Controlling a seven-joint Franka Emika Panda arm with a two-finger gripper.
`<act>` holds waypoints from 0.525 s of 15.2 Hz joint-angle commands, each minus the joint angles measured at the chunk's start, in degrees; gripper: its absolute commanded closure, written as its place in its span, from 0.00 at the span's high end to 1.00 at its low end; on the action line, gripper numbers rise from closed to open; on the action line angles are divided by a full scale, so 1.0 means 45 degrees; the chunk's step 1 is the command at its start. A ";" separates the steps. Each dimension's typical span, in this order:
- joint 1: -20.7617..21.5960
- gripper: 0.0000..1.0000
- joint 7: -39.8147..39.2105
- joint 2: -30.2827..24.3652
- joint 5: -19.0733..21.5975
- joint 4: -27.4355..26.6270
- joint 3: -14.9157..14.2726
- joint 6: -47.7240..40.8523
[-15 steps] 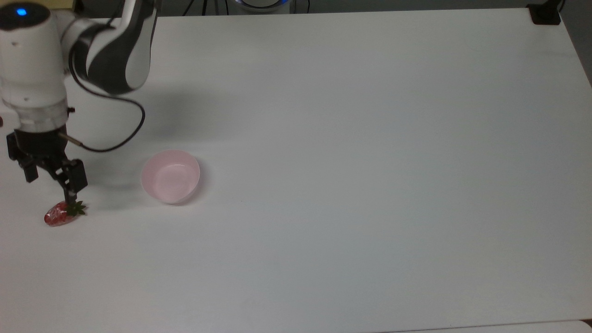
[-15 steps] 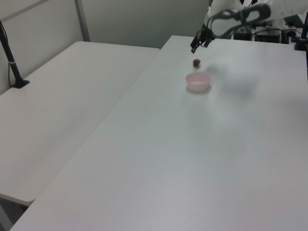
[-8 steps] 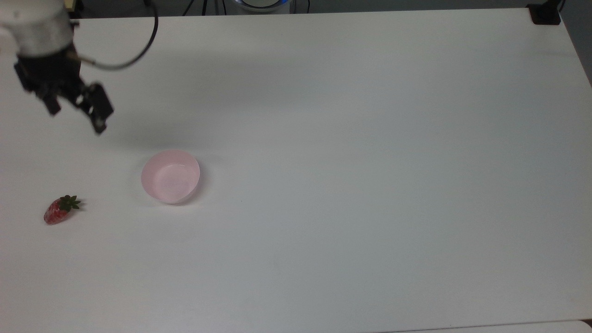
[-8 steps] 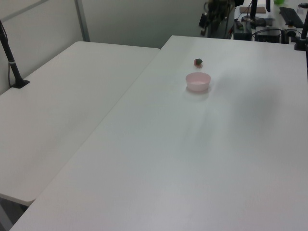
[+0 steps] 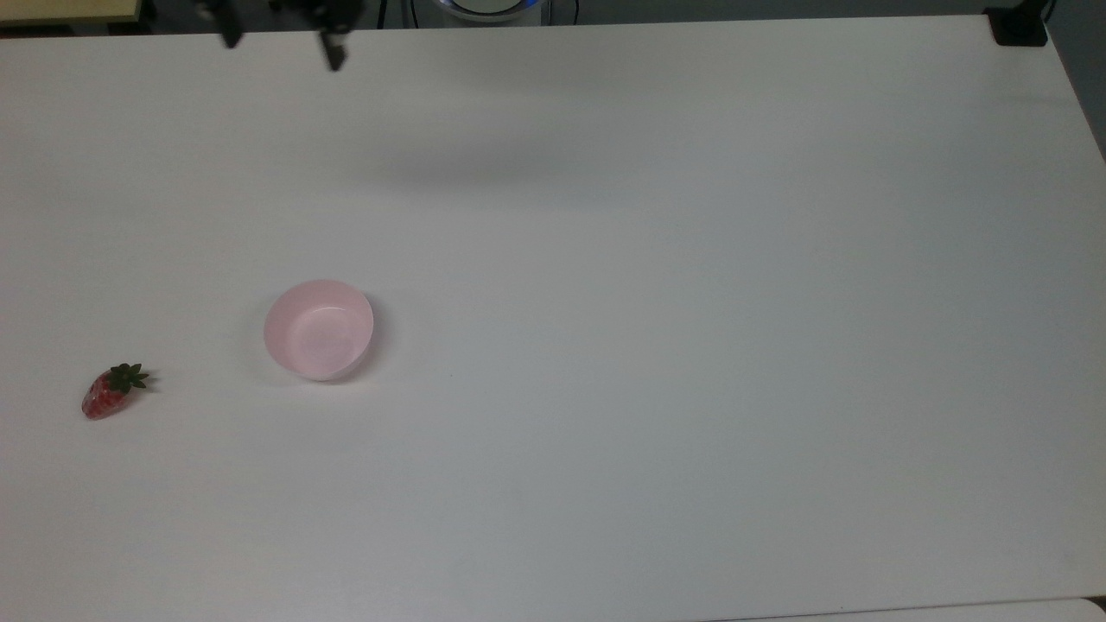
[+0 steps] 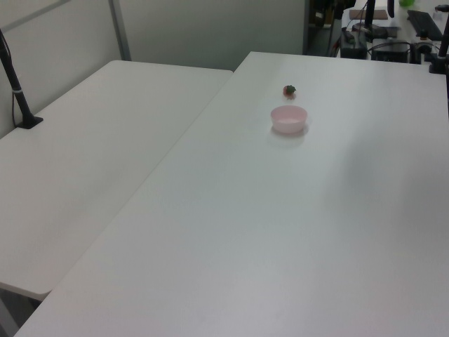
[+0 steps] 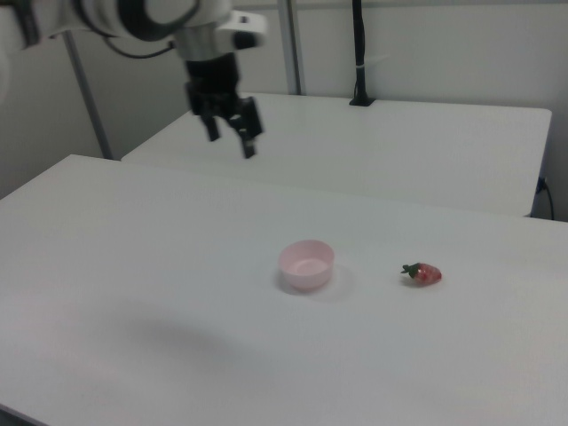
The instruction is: Pick up strawberry from bowl
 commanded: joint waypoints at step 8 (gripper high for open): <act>0.3210 1.00 -0.1536 -0.1820 -0.1091 -0.2850 -0.1782 0.0633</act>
